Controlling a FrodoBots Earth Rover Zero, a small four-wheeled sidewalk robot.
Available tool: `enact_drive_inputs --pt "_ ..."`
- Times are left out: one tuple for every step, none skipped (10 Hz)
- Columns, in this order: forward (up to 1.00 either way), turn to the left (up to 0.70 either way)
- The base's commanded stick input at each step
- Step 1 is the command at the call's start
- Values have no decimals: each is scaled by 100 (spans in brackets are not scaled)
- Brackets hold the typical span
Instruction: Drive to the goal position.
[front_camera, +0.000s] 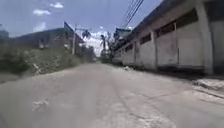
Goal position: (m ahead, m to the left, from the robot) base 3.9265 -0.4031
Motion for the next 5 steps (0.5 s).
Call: enact_drive_inputs --pt "100 0" --pt "100 0" --pt "100 0" --pt "100 0" --pt "100 0"
